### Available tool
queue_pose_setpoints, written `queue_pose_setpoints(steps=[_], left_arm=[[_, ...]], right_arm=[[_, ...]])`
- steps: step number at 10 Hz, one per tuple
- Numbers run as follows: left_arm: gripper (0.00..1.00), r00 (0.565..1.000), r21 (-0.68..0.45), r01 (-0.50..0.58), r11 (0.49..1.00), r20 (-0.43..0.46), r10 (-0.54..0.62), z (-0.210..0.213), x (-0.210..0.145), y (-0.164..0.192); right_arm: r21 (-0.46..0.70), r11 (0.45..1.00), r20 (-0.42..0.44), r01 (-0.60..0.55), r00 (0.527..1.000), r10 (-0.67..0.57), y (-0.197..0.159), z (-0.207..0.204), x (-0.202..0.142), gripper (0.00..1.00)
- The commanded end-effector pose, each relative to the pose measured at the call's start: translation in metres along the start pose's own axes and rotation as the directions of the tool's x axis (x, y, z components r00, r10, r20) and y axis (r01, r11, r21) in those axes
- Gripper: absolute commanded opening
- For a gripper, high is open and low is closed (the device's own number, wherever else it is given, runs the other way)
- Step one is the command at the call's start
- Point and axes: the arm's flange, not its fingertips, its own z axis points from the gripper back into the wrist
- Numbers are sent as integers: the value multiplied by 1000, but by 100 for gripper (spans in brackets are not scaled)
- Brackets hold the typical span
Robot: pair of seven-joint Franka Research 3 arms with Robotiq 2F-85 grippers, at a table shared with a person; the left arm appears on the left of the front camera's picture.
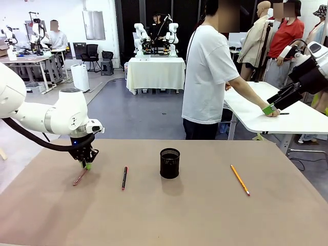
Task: Place the pens into the pen holder.
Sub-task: Pick up a writing instrument from the table and place it into the Pen holder.
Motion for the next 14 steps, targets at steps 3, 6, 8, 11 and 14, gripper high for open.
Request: queue_pose_setpoints(steps=[3,6,8,11,14], left_arm=[[0,1000,52,-16,999,-6,16,-11,2,-1],[20,1000,52,-19,998,8,18,-8,2,-2],[41,1000,54,-21,998,5,20,-7,2,1],[1,1000,66,-30,997,-8,30,-8,2,2],[0,999,70,-32,997,-5,33,-7,2,1]], right_arm=[[8,1000,19,5,1000,-5,-1,0,2,100],[8,1000,19,5,1000,-5,-1,0,2,100],[8,1000,19,5,1000,-5,-1,0,2,100],[8,1000,19,5,1000,-5,-1,0,2,100],[8,1000,19,5,1000,-5,-1,0,2,100]])
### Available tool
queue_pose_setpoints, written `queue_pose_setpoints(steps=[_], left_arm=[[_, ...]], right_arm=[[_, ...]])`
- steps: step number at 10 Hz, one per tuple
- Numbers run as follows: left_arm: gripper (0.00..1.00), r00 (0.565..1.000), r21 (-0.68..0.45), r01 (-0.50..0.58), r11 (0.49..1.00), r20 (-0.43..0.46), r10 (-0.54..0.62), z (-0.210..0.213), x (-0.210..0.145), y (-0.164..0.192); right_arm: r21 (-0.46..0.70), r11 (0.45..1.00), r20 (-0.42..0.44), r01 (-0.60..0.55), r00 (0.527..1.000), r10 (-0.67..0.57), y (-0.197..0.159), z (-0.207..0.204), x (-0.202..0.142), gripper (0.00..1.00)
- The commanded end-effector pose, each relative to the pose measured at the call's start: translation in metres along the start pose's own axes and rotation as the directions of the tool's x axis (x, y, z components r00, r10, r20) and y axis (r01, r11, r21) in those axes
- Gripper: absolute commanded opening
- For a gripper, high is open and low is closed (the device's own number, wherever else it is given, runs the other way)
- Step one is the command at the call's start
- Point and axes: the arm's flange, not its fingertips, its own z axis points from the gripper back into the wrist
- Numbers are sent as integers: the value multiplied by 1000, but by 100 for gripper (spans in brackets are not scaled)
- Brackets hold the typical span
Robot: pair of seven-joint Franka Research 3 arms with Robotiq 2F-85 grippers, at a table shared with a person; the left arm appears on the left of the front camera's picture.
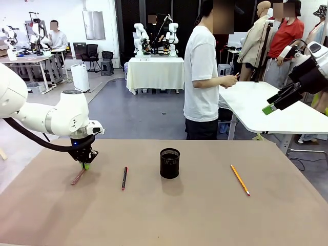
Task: Place the pens into the pen holder.
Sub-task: Pick up a writing instrument from the table and place it into the Pen holder.
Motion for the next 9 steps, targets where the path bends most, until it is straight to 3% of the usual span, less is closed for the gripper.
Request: queue_pose_setpoints(steps=[1,5,7,8,9], left_arm=[[0,1000,42,-27,999,-1,27,0,-1,1],[0,1000,-15,-8,1000,2,8,20,-5,1],[0,998,-163,20,986,54,-12,51,-6,0],[0,998,-265,32,964,55,-18,70,-7,-2],[0,994,-360,54,931,112,-14,94,-10,-9]], right_arm=[[8,1000,19,5,1000,-5,-1,0,2,100],[8,1000,19,5,1000,-5,-1,0,2,100],[8,1000,19,5,1000,-5,-1,0,2,100],[8,1000,19,5,1000,-5,-1,0,2,100],[8,1000,19,5,1000,-5,-1,0,2,100]])
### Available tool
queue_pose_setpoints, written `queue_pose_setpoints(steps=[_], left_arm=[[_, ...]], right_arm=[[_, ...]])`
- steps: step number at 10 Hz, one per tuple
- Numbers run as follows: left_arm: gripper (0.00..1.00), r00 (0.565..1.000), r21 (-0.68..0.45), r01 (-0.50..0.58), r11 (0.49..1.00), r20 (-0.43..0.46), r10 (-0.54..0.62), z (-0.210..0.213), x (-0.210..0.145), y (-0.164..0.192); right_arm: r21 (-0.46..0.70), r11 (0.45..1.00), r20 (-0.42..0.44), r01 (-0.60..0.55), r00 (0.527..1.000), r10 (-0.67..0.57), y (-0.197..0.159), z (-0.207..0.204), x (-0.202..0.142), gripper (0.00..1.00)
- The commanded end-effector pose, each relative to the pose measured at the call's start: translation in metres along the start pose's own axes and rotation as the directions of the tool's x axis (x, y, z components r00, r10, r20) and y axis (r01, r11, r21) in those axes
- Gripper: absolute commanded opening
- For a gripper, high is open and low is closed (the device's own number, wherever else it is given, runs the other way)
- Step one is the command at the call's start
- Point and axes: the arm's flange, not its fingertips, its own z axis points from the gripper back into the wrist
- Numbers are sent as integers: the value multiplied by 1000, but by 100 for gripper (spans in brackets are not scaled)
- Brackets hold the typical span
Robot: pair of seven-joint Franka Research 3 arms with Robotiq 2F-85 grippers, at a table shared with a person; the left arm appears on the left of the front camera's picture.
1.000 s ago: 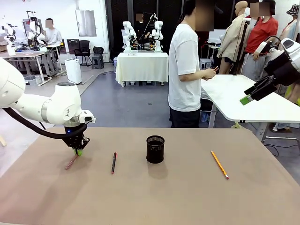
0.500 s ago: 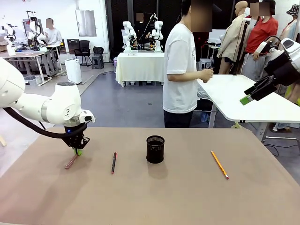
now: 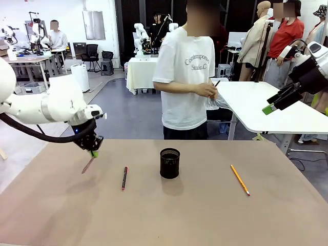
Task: Place the pens into the pen holder.
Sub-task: Pick up a writing instrument from the table and place it into the Pen holder.
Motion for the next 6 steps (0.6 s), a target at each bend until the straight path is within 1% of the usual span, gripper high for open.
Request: queue_pose_setpoints(steps=[1,2,3,4,5,6], left_arm=[[0,996,-211,74,975,61,-62,35,-8,-8],[0,985,-270,139,953,135,-105,48,-8,-16],[0,967,-333,206,920,216,-138,59,-7,-23],[0,949,-363,267,893,262,-178,67,-8,-28],[0,912,-412,362,836,344,-225,78,-12,-35],[0,852,-427,441,789,475,-219,86,-16,-38]], right_arm=[[8,1000,19,5,1000,-5,-1,0,2,100],[8,1000,19,5,1000,-5,-1,0,2,100],[8,1000,19,5,1000,-5,-1,0,2,100],[8,1000,19,5,1000,-5,-1,0,2,100],[8,1000,19,5,1000,-5,-1,0,2,100],[8,1000,19,5,1000,-5,-1,0,2,100]])
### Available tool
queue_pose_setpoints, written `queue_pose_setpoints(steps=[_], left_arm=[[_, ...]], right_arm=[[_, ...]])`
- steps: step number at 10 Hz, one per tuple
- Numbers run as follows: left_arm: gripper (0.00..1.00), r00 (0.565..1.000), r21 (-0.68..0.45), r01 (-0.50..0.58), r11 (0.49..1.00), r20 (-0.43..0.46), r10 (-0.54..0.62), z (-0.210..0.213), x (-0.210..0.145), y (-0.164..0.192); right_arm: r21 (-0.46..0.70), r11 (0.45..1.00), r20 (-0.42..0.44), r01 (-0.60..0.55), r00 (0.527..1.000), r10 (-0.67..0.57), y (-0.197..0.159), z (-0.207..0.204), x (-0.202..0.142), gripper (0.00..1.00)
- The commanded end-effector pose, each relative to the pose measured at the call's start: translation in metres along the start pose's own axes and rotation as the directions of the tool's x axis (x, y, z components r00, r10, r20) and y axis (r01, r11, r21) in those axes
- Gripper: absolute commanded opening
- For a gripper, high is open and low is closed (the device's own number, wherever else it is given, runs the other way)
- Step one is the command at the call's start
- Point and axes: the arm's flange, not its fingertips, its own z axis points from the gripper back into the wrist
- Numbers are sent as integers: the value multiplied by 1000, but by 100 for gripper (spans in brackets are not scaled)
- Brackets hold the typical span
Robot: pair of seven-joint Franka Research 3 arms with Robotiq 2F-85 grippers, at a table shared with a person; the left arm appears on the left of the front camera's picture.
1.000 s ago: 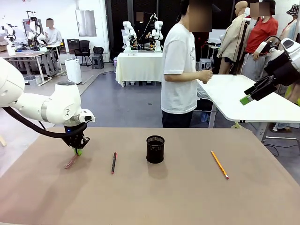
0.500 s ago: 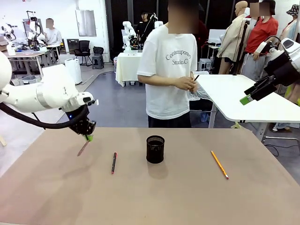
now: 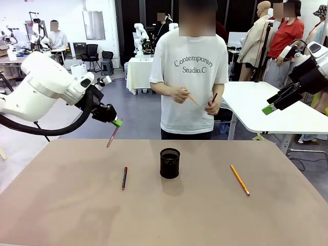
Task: Place the pens into the pen holder.
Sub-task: Pick up a writing instrument from the table and place it into the Pen holder.
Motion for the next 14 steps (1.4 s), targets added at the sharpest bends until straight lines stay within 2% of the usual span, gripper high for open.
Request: queue_pose_setpoints(steps=[1,3,4,6,8,9,11,12,14], left_arm=[[0,979,-136,154,979,156,-133,14,-20,-2],[0,938,-180,281,943,260,-230,32,-32,-11],[0,912,-226,325,918,332,-241,39,-35,-15],[0,914,-277,321,906,340,-221,41,-36,-12],[0,909,-225,332,916,337,-247,50,-45,-7],[0,884,-190,358,914,384,-266,59,-56,-5],[0,850,-124,465,876,339,-403,83,-68,2],[0,809,-97,515,852,385,-445,93,-72,5],[0,807,-107,516,850,392,-441,114,-79,11]], right_arm=[[8,1000,19,5,1000,-5,-1,1,2,100],[8,1000,19,5,1000,-5,-1,1,2,100],[8,1000,19,5,1000,-5,-1,1,2,100],[8,1000,19,5,1000,-5,-1,1,2,100],[8,1000,19,5,1000,-5,-1,1,2,100],[8,1000,19,5,1000,-5,-1,1,2,100],[8,1000,19,5,1000,-5,-1,1,2,100],[8,1000,19,5,1000,-5,-1,1,2,100],[8,1000,19,5,1000,-5,-1,1,2,100]])
